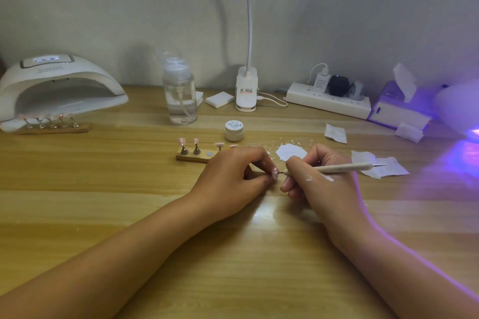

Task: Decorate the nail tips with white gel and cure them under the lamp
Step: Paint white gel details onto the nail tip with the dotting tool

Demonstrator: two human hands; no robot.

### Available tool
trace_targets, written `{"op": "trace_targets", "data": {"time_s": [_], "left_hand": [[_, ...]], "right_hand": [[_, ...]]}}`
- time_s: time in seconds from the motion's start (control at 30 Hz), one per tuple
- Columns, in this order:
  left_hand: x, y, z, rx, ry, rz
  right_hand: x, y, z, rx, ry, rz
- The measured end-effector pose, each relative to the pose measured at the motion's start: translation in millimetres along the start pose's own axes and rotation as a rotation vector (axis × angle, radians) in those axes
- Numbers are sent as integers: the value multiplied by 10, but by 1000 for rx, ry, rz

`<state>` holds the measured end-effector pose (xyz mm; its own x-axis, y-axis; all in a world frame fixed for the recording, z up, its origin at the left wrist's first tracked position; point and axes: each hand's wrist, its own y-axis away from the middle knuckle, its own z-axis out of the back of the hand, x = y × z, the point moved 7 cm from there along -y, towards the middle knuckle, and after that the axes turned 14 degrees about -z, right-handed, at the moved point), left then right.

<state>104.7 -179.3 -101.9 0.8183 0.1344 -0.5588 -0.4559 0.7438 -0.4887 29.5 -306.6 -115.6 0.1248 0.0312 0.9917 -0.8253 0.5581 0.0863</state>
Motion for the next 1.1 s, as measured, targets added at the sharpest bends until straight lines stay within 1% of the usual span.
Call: {"op": "trace_targets", "data": {"time_s": [0.17, 0.43, 0.6, 0.87, 1.1], "left_hand": [[-13, -1, -2, 1, 0, -8], [-14, 2, 0, -2, 2, 0], [-29, 1, 3, -6, 3, -8], [-32, 6, 2, 1, -3, -9], [-27, -1, 3, -4, 1, -22]], "right_hand": [[13, 4, 24, -12, -46, 10], [14, 11, -6, 16, -7, 11], [21, 21, 35, -22, -69, 3], [19, 22, 13, 2, -37, 4], [41, 34, 10, -22, 1, -6]]}}
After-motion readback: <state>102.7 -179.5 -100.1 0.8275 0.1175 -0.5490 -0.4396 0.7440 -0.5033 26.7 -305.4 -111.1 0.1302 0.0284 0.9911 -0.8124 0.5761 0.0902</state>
